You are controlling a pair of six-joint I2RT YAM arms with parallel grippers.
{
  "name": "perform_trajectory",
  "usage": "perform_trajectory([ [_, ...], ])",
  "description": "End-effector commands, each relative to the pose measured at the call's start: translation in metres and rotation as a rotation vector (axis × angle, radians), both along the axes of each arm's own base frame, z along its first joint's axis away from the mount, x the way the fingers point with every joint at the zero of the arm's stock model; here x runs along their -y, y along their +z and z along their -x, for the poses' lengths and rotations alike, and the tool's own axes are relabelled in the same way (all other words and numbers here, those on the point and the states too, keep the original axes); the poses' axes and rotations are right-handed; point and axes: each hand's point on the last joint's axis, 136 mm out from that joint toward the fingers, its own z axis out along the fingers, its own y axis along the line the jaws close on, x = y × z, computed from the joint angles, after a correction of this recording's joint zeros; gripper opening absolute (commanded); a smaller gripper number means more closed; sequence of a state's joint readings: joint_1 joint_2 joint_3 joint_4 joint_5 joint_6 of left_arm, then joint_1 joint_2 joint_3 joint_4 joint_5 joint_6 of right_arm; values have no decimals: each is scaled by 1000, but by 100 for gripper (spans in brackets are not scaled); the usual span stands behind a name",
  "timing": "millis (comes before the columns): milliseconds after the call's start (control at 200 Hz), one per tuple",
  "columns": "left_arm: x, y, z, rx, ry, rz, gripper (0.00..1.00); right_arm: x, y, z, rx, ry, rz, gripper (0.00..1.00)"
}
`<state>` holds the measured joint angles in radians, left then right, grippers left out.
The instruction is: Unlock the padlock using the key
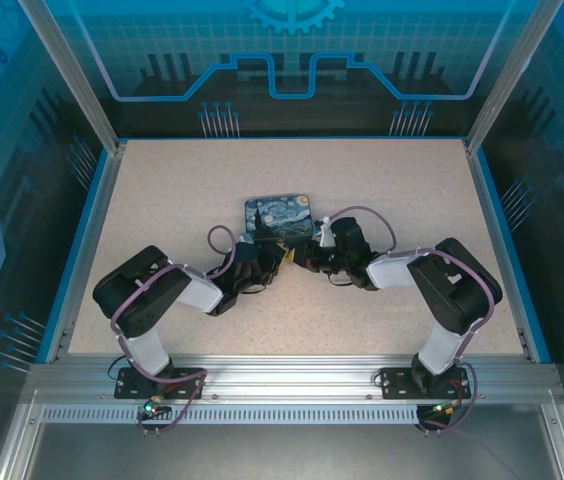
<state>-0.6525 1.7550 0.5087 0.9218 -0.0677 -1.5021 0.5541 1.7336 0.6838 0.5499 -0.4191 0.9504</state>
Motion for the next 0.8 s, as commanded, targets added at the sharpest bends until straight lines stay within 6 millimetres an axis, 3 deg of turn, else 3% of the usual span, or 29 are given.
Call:
perform_trajectory([
  [0,10,31,-5,86,-22,42,8,-1,-1,6,-4,18,-13,2],
  [145,10,34,-5,94,-20,40,2,3,2,6,28,23,-2,9],
  [300,10,40,-6,99,-24,36,0,15,7,8,93,38,71,28],
  [515,9,45,-2,49,-39,0,0,41,22,19,335,139,358,47],
  [790,10,49,-3,32,-45,23,0,49,38,34,763,275,679,49],
])
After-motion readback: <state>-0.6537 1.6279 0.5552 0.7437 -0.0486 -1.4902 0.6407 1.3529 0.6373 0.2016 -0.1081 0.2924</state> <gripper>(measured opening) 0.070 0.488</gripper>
